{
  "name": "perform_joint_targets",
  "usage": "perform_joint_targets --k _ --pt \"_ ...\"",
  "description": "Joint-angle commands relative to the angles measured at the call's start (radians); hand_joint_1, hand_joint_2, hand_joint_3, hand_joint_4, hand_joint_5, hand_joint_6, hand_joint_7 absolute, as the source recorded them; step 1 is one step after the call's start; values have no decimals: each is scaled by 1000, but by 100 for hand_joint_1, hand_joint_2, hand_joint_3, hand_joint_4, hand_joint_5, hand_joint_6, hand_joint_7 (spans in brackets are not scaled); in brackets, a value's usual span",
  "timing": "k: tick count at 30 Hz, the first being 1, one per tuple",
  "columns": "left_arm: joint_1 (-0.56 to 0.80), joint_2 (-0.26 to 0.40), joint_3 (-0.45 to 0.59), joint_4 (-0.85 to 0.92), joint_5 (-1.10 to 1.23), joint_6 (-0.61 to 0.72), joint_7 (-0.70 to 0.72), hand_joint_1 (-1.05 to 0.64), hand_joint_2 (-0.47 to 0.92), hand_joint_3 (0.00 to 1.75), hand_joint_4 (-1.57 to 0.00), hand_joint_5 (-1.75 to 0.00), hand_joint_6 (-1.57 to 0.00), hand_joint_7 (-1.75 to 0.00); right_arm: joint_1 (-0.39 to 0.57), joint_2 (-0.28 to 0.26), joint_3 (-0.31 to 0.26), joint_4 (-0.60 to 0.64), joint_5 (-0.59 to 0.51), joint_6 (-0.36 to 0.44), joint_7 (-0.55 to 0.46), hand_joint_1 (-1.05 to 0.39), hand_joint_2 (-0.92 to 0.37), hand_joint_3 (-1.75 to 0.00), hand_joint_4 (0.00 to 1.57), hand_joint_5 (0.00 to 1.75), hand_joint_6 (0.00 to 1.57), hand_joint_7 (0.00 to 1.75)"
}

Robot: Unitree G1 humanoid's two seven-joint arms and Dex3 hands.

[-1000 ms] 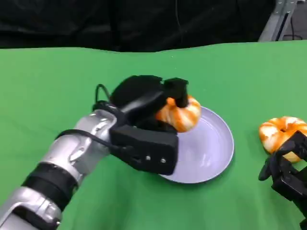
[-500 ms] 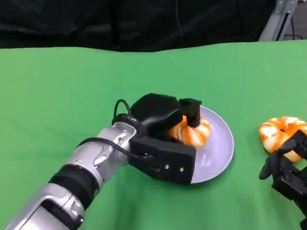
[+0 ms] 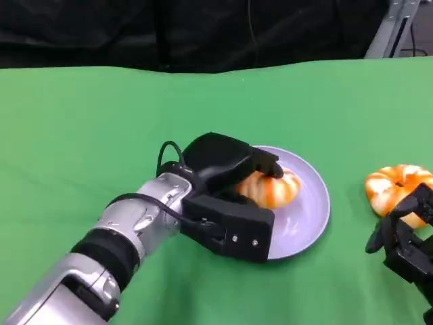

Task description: Grasp the bread from the table and place it into the plate.

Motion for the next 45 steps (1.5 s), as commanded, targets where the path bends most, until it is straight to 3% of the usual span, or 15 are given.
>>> perform_joint_targets --k 1,7,24,25,26,27,29,31,33,35,37,38,39,41,45 --pt "-13 25 -6 -5 -2 17 -50 -98 92 59 -25 -3 -51 -3 -1 -2 -8 -10 7 -14 -5 -9 -57 -118 80 175 67 162" --pt "-6 36 1 -14 -15 16 -88 -105 92 70 -6 0 -35 0 3 -3 -6 -18 0 -6 -16 -10 -57 -117 79 175 68 161" --pt "88 97 122 -146 -212 -83 -213 -105 92 52 -16 -3 -40 -1 3 -8 -4 -19 2 0 -16 -9 -57 -118 78 175 68 161" --pt "131 99 183 -181 -330 -95 -284 -105 92 52 -16 -3 -40 -1 3 -6 -4 -24 1 4 -23 -9 -57 -118 78 175 68 161" --pt "165 101 229 -209 -420 -103 -340 -72 91 36 -50 -21 -55 -6 4 -3 -3 -27 1 8 -29 -8 -57 -118 78 175 68 161" --pt "189 103 262 -232 -483 -106 -383 -60 92 29 -62 -27 -60 -7 4 -2 -2 -30 1 11 -33 -8 -57 -118 78 175 68 161" --pt "227 107 324 -258 -644 -96 -531 -36 92 31 -72 -47 -75 -9 3 -3 -1 -31 3 16 -35 -7 -57 -119 78 175 68 161" --pt "268 92 389 -288 -807 -44 -666 -27 92 35 -71 -64 -82 -8 2 -6 -1 -29 4 15 -33 -7 -57 -119 78 175 68 161" --pt "329 63 470 -337 -999 65 -793 -7 78 71 -84 -80 -102 -6 0 -8 -1 -25 3 9 -29 -8 -57 -119 78 175 68 162" --pt "392 48 530 -405 -1149 198 -873 -3 66 95 -93 -89 -118 -8 0 -9 -1 -24 1 4 -26 -8 -57 -119 78 175 67 162" --pt "439 45 571 -454 -1233 286 -918 -2 62 104 -94 -96 -123 -8 1 -9 0 -27 0 6 -28 -8 -57 -119 78 175 67 162" --pt "472 45 597 -479 -1278 331 -937 0 56 114 -95 -117 -131 -19 2 -10 -1 -28 0 8 -29 -8 -57 -119 78 175 67 162" --pt "496 44 617 -500 -1308 366 -951 1 49 128 -96 -140 -122 -64 3 -10 -1 -30 0 10 -29 -8 -57 -119 77 175 67 162" --pt "557 52 656 -560 -1367 466 -946 -3 50 125 -99 -158 -109 -115 3 -12 -2 -31 0 14 -32 -8 -57 -119 77 175 67 162" --pt "608 66 697 -619 -1400 560 -958 -8 56 110 -93 -174 -97 -146 3 -14 -3 -31 2 17 -30 -8 -58 -118 77 175 66 162"
